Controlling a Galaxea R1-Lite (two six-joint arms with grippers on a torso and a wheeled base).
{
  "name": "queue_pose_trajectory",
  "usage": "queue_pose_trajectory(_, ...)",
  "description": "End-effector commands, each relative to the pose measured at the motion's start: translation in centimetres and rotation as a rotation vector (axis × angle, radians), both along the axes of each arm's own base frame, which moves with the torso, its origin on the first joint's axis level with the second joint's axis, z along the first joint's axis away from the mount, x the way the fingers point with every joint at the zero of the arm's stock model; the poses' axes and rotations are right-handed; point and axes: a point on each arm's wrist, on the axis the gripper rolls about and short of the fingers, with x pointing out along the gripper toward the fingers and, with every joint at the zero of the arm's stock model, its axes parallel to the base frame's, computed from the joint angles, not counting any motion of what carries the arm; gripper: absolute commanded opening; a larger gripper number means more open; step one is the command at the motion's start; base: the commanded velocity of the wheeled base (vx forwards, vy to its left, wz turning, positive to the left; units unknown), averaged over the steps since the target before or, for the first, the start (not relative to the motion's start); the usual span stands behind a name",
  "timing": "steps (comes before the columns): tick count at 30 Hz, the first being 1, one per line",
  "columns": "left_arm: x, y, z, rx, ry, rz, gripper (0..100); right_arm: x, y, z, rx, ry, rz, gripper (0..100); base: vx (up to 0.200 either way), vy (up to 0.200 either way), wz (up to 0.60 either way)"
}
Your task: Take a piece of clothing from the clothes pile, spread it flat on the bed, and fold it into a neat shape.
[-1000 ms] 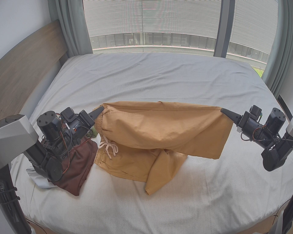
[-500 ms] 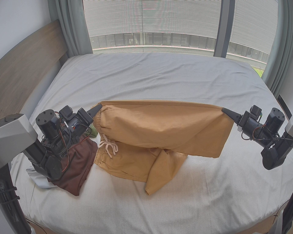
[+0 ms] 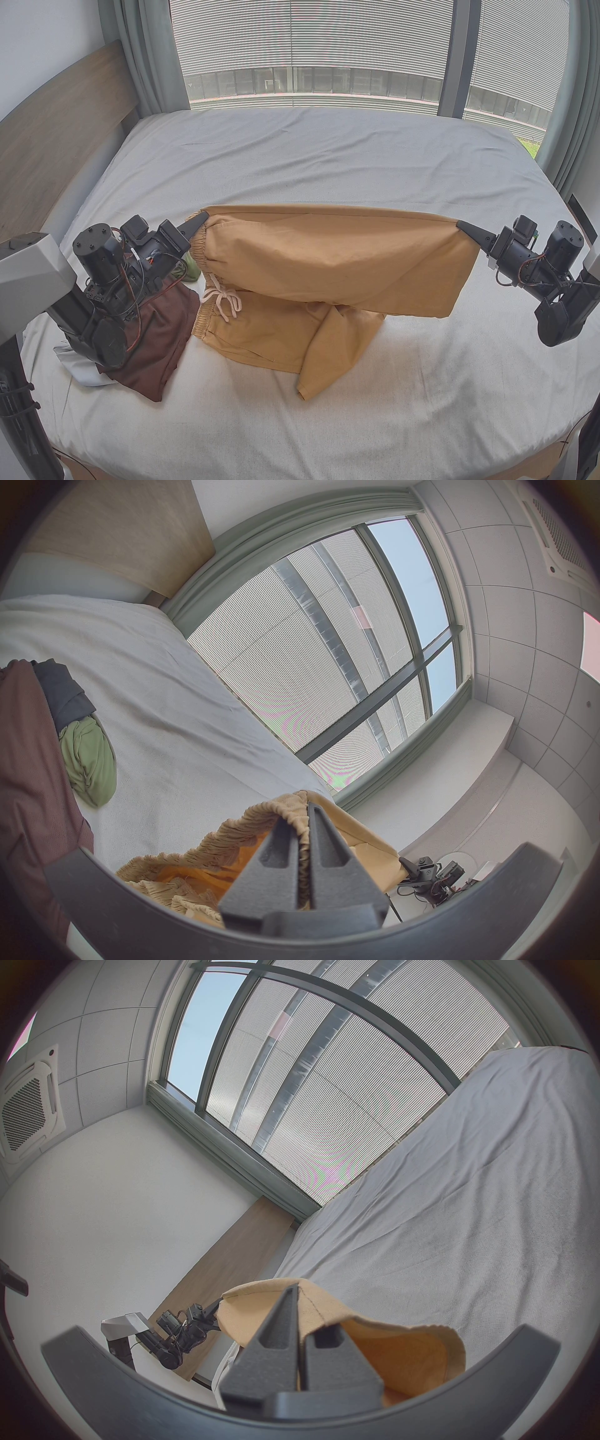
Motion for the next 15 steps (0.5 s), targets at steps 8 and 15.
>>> queue_pose_trajectory(8,1.2,0.3,0.5,-0.011,-0.036,0.034,0,3.9,-0.1,-0.2,0.000,-0.068,-0.002,0,0.000,0.000,0.00)
queue_pose_trajectory(15,3.7,0.0,-0.3,-0.025,-0.062,0.073,0,6.1,0.0,-1.1,0.001,-0.085,0.001,0,0.000,0.000,0.00)
